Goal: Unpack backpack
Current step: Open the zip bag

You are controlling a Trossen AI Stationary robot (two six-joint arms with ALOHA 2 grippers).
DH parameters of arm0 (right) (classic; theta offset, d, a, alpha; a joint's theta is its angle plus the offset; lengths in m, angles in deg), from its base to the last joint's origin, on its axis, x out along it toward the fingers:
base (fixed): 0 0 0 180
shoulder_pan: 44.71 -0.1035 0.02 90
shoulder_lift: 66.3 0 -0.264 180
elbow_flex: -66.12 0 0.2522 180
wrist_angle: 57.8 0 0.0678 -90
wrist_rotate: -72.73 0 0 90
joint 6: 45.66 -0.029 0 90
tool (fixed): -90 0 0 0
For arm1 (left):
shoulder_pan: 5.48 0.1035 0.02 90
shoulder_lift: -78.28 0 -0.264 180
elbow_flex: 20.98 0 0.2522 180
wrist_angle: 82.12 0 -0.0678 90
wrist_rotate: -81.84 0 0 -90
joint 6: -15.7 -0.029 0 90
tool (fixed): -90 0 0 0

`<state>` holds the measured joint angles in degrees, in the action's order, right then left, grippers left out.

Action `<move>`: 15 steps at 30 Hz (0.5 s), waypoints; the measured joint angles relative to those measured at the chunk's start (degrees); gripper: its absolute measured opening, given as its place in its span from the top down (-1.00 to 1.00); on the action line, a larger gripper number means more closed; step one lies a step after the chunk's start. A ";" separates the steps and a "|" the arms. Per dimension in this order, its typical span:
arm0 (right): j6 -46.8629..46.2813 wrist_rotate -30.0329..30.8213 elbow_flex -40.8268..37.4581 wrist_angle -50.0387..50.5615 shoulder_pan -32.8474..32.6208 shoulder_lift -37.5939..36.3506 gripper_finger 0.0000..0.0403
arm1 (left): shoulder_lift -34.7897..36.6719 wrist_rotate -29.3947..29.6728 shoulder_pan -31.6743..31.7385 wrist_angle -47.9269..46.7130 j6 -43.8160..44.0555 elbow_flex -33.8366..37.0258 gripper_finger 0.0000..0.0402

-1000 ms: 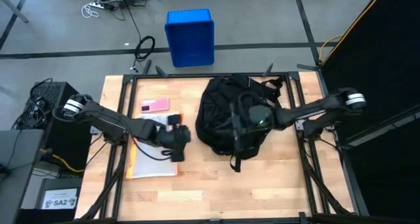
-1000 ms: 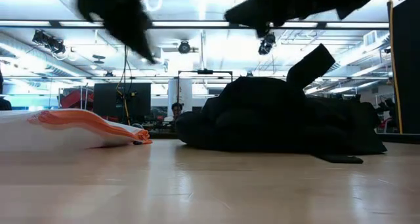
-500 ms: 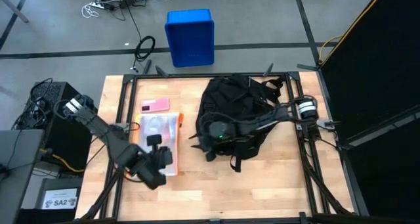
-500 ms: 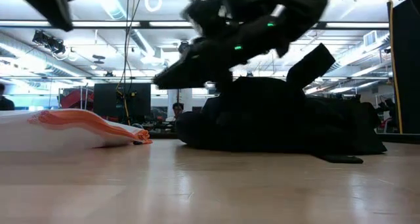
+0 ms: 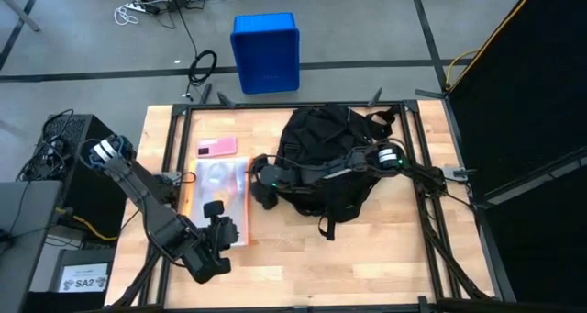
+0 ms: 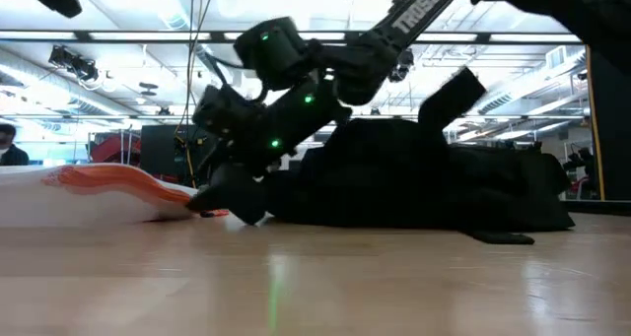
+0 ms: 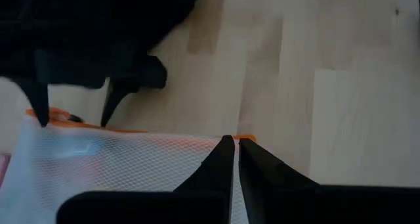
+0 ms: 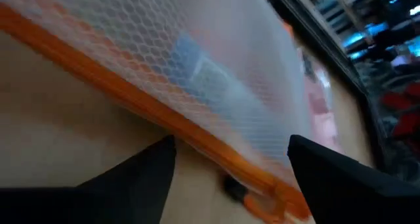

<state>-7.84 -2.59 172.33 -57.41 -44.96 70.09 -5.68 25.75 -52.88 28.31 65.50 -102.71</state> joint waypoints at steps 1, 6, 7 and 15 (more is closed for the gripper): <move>-0.12 -0.29 1.16 0.11 0.26 0.66 -0.32 | -0.51 0.21 -0.02 0.12 0.00 0.00 1.00; -0.27 -3.32 4.67 0.61 1.37 2.35 -0.20 | -3.09 0.48 0.04 0.30 0.00 0.02 1.00; -0.34 -3.79 4.73 0.57 1.52 2.37 -0.14 | -3.62 0.53 0.03 0.30 0.02 0.02 1.00; -0.22 -3.55 4.80 -0.13 1.90 2.20 0.88 | -4.59 0.29 0.02 0.68 1.44 0.04 1.00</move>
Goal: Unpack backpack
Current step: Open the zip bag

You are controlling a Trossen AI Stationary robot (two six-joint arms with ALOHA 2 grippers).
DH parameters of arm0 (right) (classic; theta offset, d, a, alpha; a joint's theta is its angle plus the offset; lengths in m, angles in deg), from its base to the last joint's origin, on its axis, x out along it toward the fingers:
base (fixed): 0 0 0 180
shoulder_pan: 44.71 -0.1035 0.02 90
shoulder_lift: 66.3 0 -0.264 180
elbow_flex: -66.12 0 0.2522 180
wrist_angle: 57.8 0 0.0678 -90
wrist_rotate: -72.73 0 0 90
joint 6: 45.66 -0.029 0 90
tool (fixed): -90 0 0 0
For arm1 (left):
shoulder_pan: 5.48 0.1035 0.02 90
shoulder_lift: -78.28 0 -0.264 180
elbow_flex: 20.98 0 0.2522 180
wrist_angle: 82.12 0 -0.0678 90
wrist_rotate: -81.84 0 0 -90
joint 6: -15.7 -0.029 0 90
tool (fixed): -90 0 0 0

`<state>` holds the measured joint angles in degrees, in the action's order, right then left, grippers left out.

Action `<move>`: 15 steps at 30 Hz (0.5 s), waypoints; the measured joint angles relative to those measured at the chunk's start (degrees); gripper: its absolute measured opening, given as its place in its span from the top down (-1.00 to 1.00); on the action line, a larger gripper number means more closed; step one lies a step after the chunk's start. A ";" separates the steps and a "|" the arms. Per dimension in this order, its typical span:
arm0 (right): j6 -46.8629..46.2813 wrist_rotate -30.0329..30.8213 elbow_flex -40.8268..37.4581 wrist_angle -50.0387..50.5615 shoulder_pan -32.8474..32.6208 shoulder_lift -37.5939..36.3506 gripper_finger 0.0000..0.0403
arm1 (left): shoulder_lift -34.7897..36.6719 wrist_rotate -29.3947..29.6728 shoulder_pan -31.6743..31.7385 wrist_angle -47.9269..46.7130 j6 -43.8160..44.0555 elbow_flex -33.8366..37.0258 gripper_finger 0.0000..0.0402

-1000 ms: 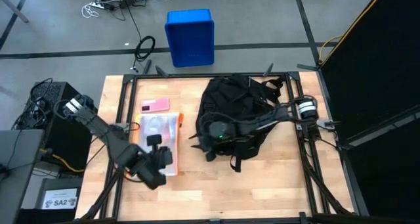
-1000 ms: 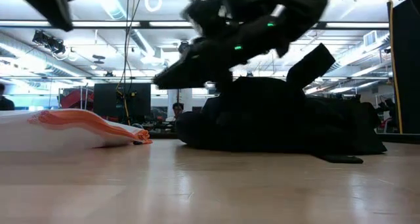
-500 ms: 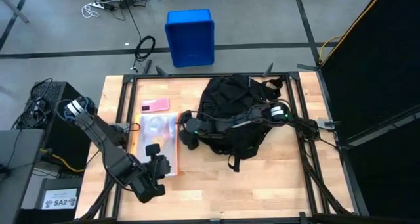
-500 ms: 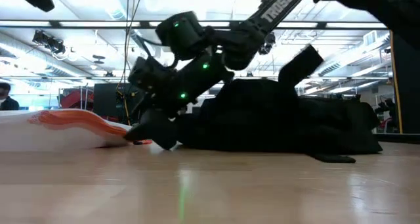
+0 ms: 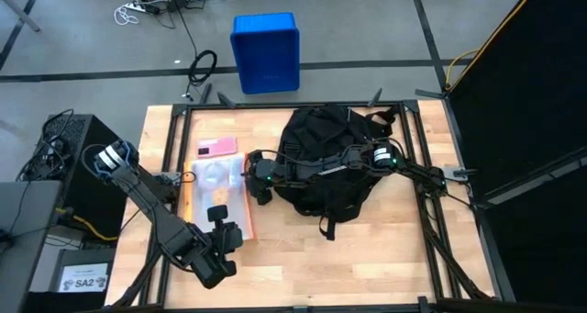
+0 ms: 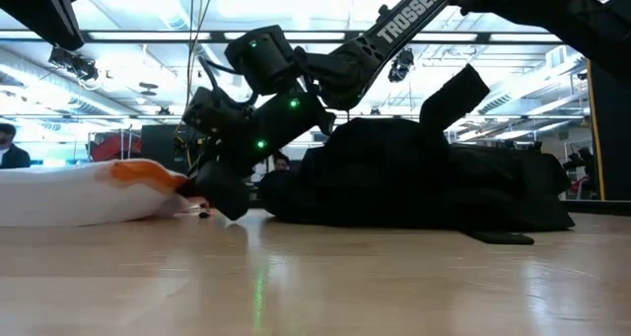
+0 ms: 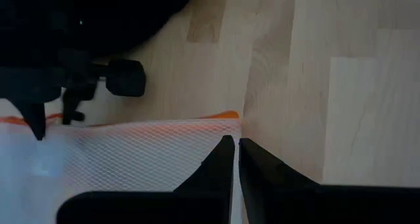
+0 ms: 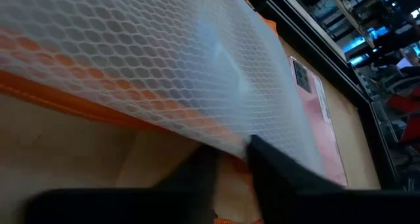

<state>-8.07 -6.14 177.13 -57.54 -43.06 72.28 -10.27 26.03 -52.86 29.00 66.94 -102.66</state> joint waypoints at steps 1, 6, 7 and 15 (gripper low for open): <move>-0.06 -0.02 0.00 -0.02 0.00 -0.05 0.93 | 0.00 -0.06 0.00 -0.12 -0.02 0.00 1.00; -2.48 2.01 0.00 0.47 -0.25 -0.31 0.99 | 0.02 -0.17 0.00 -0.28 0.04 0.00 1.00; -2.80 2.96 0.00 1.41 -0.48 -0.65 0.99 | 0.02 -0.17 0.00 -0.37 0.02 0.00 1.00; -2.51 9.93 0.02 10.12 -5.21 -6.43 1.00 | 0.07 0.35 0.00 -3.90 0.24 0.00 1.00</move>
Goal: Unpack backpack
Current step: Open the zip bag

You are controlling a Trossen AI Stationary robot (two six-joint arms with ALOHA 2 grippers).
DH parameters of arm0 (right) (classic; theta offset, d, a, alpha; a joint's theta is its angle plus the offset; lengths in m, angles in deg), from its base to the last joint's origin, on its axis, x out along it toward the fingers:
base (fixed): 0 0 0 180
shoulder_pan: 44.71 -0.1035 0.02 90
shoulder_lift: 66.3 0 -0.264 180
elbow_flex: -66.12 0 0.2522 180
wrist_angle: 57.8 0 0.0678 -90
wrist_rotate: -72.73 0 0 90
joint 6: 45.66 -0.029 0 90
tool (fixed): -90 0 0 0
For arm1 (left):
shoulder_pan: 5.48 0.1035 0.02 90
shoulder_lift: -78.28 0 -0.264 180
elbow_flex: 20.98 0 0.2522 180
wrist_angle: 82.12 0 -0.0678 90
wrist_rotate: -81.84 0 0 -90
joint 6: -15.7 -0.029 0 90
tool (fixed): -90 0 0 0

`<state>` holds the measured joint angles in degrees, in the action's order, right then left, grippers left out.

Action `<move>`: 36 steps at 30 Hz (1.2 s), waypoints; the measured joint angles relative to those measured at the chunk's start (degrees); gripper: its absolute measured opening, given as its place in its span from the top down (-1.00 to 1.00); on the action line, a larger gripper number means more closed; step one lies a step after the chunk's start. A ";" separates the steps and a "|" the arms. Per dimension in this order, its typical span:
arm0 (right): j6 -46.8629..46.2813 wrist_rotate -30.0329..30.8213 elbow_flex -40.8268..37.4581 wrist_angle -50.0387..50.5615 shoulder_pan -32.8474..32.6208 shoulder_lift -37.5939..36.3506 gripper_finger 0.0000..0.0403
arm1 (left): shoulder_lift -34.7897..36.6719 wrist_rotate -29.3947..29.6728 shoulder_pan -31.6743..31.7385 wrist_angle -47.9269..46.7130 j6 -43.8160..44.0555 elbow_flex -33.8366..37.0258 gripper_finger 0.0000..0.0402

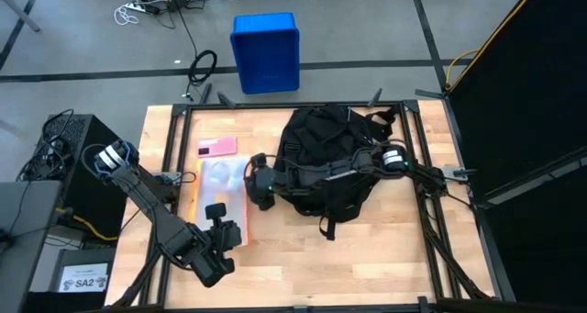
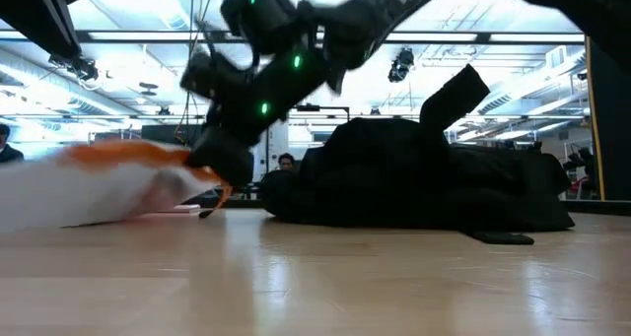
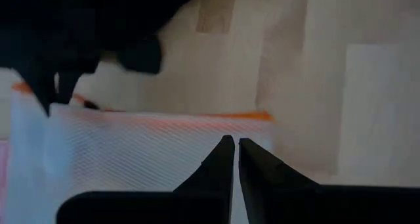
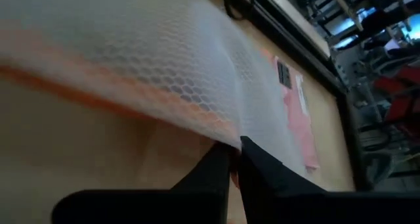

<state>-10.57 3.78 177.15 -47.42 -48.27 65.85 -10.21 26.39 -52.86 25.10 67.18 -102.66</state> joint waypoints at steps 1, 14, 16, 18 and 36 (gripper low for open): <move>0.73 1.47 0.00 0.94 -0.80 -0.90 1.00 | 0.02 0.40 0.00 -0.68 0.19 0.00 1.00; 6.58 15.02 0.04 11.30 -5.90 -13.50 1.00 | 0.04 4.95 0.00 -9.09 3.28 0.00 1.00; 6.58 16.31 0.11 12.74 -6.11 -14.87 1.00 | 0.04 5.54 0.00 -10.63 3.67 0.00 1.00; 6.95 16.75 0.11 13.80 -6.11 -15.85 1.00 | 0.04 6.24 0.13 -12.65 5.55 0.00 1.00; -15.97 -11.58 -10.42 32.38 7.53 -22.32 1.00 | 0.13 20.07 -11.35 3.41 15.67 9.88 1.00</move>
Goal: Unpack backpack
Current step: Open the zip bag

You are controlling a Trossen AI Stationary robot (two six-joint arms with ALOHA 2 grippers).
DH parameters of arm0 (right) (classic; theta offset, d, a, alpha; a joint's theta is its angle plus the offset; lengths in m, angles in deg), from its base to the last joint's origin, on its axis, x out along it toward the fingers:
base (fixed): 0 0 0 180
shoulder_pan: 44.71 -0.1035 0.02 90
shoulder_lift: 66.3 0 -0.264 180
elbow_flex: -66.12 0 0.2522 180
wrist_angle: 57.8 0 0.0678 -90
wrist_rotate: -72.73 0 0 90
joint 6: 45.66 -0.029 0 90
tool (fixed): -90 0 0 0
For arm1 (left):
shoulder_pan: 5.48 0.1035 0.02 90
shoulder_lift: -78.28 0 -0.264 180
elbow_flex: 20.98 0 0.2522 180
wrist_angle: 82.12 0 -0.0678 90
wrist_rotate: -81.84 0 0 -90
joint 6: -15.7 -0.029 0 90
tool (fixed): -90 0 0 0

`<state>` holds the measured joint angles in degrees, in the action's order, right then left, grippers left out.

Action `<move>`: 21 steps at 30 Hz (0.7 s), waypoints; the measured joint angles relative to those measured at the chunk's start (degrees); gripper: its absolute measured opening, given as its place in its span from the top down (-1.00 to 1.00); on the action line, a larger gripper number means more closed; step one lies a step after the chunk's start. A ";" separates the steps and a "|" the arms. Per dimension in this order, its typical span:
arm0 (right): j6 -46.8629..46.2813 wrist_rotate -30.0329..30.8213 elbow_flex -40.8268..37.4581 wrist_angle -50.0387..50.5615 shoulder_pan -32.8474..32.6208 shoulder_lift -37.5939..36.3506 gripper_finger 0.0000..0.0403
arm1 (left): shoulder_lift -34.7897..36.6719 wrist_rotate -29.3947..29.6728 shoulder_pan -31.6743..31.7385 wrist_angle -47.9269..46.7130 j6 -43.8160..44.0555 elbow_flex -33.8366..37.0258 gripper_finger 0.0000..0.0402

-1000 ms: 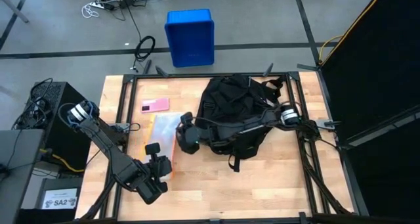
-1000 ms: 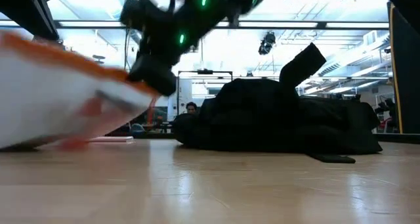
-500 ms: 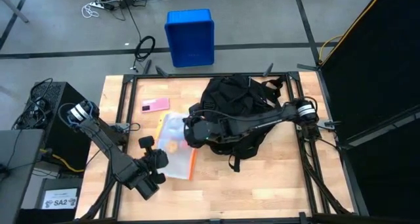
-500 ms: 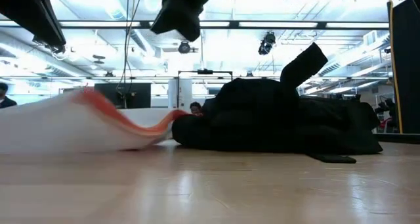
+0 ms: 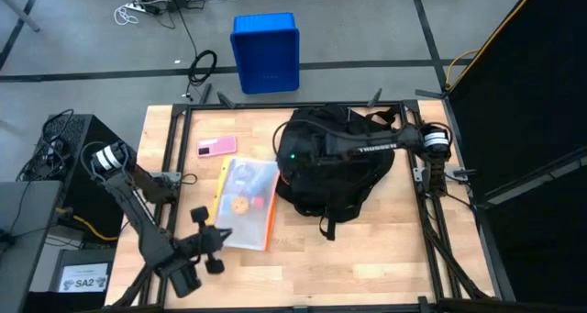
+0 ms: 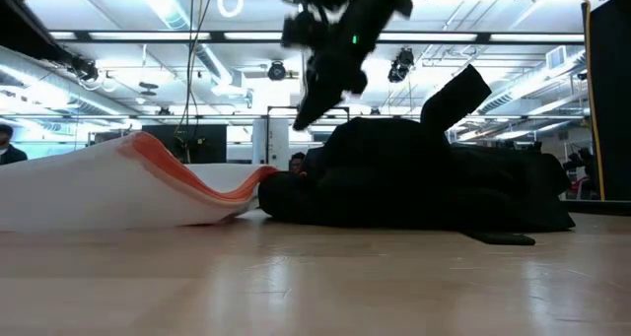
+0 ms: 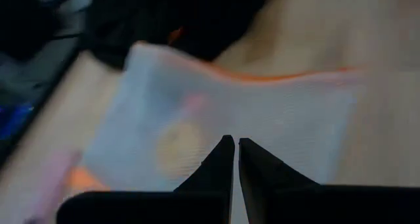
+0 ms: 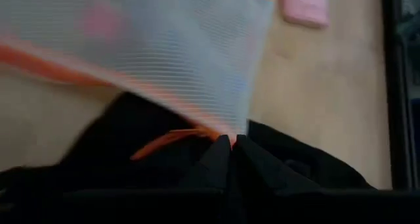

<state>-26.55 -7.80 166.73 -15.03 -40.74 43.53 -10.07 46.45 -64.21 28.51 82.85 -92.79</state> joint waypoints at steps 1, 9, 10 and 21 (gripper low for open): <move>-0.02 0.01 -1.10 -2.62 0.62 -0.04 1.00 | 0.00 0.03 -0.03 3.77 -2.18 0.56 1.00; 0.55 -0.24 -3.70 -10.30 2.35 -0.12 1.00 | -1.32 -0.37 3.51 34.42 -27.42 5.62 1.00; 1.17 -0.24 -3.66 -10.31 2.46 -0.12 1.00 | -1.83 -0.39 4.06 35.59 -29.68 5.87 1.00; 2.12 -0.16 -3.66 -6.71 3.70 -0.12 1.00 | -6.26 -11.06 9.34 36.52 -40.58 2.52 0.53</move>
<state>-24.43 -7.95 163.08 -21.74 -37.04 43.41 -16.34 35.39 -54.87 65.04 42.27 -90.27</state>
